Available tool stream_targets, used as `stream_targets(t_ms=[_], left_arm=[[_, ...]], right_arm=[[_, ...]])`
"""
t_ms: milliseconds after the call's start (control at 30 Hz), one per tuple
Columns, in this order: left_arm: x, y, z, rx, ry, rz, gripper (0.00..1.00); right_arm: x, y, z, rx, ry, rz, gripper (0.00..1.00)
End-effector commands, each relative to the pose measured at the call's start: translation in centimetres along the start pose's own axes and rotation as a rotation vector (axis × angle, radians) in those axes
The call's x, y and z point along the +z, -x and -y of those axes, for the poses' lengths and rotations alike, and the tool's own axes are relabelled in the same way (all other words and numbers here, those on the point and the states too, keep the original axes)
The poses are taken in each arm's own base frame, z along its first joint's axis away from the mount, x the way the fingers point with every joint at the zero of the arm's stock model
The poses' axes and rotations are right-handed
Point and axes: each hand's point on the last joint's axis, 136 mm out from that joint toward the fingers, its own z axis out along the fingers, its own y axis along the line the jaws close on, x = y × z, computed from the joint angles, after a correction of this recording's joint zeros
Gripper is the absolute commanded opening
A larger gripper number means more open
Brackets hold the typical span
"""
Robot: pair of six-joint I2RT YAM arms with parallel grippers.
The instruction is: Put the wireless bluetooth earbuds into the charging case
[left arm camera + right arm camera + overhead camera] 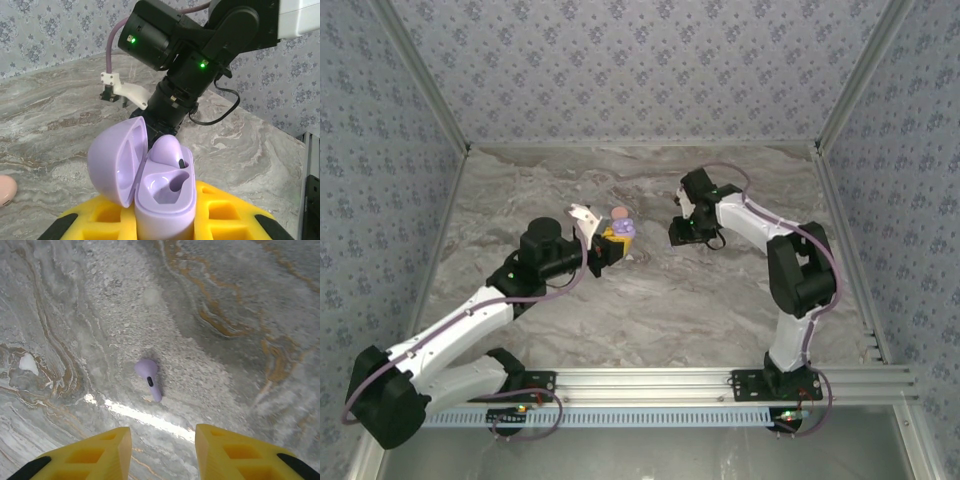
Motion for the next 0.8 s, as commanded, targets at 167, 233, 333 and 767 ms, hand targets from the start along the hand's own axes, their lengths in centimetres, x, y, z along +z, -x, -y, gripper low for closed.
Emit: stream_targets(t_ms=[167,233,333,767], left_arm=[[-0.5,-0.4,0.0,0.011,0.013,-0.003,0.1],[-0.5,-0.4,0.0,0.009,0.014,-0.006,0.1],[-0.5,-0.4,-0.1,0.005,0.019,-0.004,0.1],[-0.5,-0.6,-0.1,-0.008,0.02,-0.002,0.1]], right_arm=[[2.0,0.7,-1.6,-0.086,0.049,-0.044,0.42],[2.3,0.8,-1.5,-0.084,0.043,-0.052,0.43],[3.0,0.8,-1.5,-0.09,0.033,-0.068,0.43],[4.6,0.6,-0.8,-0.132,-0.124,-0.119,0.43]])
